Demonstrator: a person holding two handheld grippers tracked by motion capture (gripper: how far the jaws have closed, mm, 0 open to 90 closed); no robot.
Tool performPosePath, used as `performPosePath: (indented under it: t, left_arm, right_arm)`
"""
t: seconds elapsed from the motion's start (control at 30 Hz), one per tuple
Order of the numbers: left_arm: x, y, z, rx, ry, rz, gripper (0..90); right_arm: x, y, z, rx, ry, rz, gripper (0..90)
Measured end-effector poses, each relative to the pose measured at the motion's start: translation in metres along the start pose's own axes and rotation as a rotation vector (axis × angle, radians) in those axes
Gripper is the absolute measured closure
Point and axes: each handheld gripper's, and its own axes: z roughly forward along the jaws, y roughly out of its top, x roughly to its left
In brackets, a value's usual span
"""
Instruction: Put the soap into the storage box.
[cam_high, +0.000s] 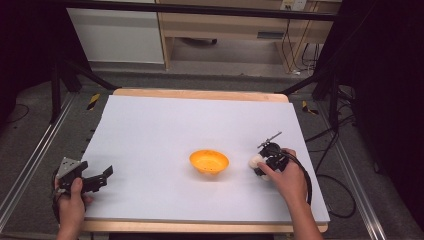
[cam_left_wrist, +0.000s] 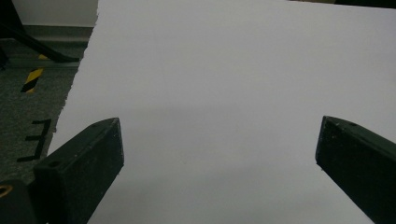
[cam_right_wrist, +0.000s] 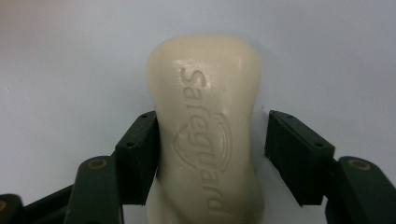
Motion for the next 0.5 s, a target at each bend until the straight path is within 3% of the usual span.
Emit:
performPosePath:
  t: [0.17,0.37,0.5]
  left_arm:
    - [-0.0001,0.0,0.0001,0.001,-0.001,0.002,0.6]
    - [-0.0001,0.0001,0.0002,0.002,-0.002,0.003,0.5]
    - [-0.0001,0.0001,0.0002,0.002,-0.002,0.003,0.6]
  right_arm:
    - [0.0011,0.0001,0.0003,0.003,-0.006,-0.014,40.7]
    - [0.0009,-0.0017,0.0003,-0.009,0.01,0.003,40.7]
    - [0.0012,0.0008,0.0003,0.011,-0.001,-0.006,42.6]
